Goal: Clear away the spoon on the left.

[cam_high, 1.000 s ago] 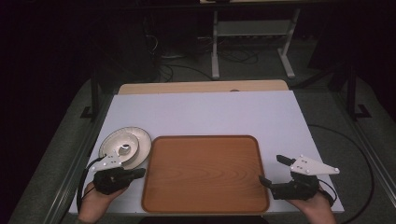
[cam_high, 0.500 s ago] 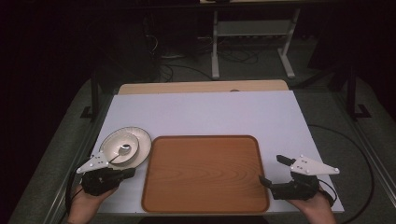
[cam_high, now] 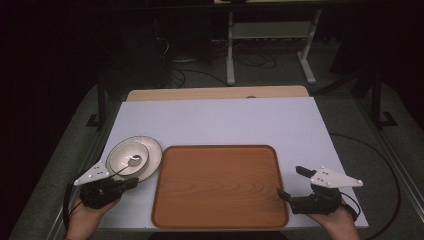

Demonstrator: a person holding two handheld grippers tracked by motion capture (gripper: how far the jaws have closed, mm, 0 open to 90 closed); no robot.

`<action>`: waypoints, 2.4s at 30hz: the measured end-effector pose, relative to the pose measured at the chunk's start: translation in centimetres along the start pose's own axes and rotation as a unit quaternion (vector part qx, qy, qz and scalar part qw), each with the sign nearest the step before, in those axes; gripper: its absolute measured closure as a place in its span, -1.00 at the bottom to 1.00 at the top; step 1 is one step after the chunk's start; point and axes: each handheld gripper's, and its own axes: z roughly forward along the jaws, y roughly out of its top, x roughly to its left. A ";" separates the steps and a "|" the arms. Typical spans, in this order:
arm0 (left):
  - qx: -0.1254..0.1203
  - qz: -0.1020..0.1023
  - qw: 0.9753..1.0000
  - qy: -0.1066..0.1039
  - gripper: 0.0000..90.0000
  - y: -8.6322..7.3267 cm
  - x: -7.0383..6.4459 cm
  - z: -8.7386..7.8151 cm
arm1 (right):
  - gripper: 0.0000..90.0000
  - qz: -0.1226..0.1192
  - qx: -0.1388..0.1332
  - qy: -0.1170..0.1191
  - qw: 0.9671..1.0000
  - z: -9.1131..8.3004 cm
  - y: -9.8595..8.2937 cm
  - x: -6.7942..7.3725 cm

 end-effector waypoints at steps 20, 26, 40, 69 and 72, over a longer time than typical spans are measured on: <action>-0.016 -0.021 0.999 0.041 0.99 -0.5 1.7 -2.5 | -0.84 0.000 0.000 0.000 1.000 0.0 0.0 0.0; -0.019 -0.031 0.998 0.053 0.99 -0.8 2.4 -3.1 | -0.84 0.000 0.001 -0.001 1.000 0.0 0.0 -0.1; -0.020 -0.044 0.996 0.075 0.99 -1.1 3.4 -3.8 | -0.84 0.000 0.001 -0.001 1.000 0.0 0.0 -0.1; -0.038 -0.070 0.990 0.120 0.99 -0.8 6.4 -3.8 | -0.84 0.000 0.006 0.001 1.000 0.3 -0.1 0.0; -0.039 -0.074 0.989 0.125 0.99 -0.6 6.6 -3.7 | -0.84 0.000 0.005 0.000 1.000 0.3 0.0 0.0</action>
